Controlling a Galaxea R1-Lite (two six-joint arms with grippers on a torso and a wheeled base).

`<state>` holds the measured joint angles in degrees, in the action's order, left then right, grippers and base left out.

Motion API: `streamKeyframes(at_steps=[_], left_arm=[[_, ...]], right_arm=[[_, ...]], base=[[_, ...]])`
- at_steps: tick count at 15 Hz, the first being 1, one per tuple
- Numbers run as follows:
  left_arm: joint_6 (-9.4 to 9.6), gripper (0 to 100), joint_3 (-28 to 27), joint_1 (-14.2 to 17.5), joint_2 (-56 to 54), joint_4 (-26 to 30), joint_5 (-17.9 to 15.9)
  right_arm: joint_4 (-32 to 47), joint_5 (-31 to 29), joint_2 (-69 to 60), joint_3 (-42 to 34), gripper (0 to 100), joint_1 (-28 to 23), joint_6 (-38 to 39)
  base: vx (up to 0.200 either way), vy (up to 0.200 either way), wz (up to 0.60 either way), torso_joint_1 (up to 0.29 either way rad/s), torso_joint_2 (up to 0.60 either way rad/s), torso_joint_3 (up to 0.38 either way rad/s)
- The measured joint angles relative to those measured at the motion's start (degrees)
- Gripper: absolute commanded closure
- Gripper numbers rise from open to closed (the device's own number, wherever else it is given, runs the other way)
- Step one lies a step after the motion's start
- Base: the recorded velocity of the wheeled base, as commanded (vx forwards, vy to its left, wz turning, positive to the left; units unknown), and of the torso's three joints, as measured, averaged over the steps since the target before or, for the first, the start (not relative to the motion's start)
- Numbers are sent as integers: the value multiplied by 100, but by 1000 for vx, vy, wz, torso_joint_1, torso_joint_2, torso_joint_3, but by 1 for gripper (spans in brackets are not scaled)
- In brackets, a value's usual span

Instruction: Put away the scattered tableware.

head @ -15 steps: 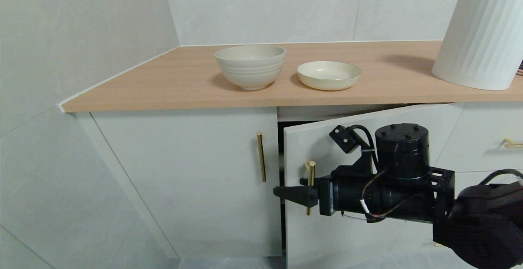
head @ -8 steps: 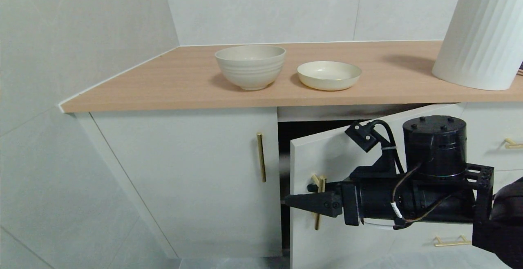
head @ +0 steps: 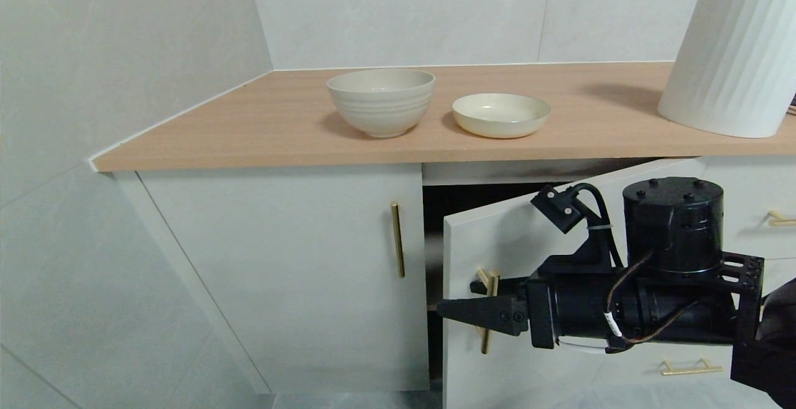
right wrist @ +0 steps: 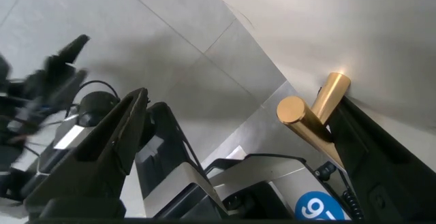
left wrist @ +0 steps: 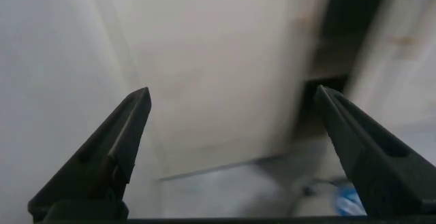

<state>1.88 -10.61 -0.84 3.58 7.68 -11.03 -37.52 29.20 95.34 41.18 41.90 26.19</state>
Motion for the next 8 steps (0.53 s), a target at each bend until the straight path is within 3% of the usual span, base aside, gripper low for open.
streamKeyframes(at_steps=[4, 8], left_arm=[[-95, 0, -1204, -91, 1738, 206, -1104], [-327, 0, -2241, -425, 4136, -99, -1713]], right_arm=[[-13, -9, -11, -26, 0, 18, 2], [-18, -13, -24, -41, 0, 21, 6]], base=[[0, 0, 0, 0, 0, 0], [0, 0, 0, 0, 0, 0]])
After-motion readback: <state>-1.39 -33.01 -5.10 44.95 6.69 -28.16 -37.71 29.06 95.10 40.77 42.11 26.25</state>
